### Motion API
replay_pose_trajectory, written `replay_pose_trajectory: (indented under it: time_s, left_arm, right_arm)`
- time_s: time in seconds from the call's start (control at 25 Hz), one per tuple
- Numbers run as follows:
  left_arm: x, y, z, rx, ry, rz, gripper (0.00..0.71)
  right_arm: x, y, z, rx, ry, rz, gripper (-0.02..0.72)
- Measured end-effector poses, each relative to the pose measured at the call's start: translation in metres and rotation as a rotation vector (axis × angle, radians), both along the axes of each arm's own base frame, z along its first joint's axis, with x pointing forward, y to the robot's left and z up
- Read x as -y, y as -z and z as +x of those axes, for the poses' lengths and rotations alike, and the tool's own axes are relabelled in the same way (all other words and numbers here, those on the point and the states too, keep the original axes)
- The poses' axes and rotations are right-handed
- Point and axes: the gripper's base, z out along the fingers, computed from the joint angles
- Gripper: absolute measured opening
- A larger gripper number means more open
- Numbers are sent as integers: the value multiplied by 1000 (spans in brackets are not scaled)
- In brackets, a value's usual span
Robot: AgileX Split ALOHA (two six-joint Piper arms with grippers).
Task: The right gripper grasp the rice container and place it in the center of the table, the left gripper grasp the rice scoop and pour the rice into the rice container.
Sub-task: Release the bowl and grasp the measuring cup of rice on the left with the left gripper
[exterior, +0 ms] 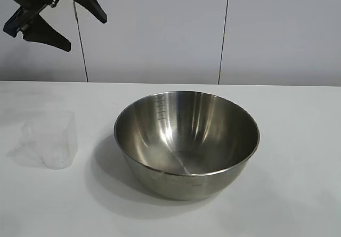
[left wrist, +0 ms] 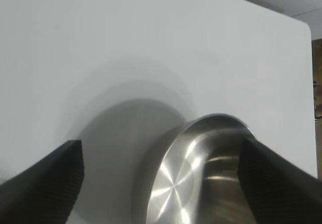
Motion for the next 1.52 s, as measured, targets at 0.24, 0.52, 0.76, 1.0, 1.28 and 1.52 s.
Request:
replay_pose_trajectory:
  time_s: [0.24, 0.52, 0.76, 1.0, 1.28, 1.52]
  left_arm:
    - [1, -1, 1, -13, -35, -34, 603]
    - [-15, -18, 12, 121, -98, -13, 601]
    - [-26, -49, 0, 523, -48, 423, 591]
    - [-32, -25, -30, 795, -71, 594, 583]
    - [-50, 41, -86, 1077, -232, 620, 570]
    - [-66, 74, -126, 1096, -308, 658, 570]
  right_arm:
    - [0, 0, 0, 0, 0, -1, 589]
    - [0, 0, 0, 0, 0, -1, 589]
    - [0, 0, 0, 0, 0, -1, 589]
    - [0, 0, 0, 1, 0, -1, 589]
    - [0, 0, 0, 2, 0, -1, 589]
    - [0, 0, 0, 2, 0, -1, 589]
